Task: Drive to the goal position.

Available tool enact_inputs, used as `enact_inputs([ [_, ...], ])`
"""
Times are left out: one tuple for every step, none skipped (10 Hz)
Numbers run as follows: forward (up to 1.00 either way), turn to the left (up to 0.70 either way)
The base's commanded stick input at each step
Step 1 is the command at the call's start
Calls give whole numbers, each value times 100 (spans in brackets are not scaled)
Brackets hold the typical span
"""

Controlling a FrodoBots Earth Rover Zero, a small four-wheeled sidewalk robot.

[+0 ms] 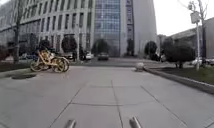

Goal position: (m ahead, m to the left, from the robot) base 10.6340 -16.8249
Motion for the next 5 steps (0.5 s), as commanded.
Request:
enact_inputs([
  [70, 0],
  [70, 0],
  [70, 0],
  [70, 0],
  [70, 0],
])
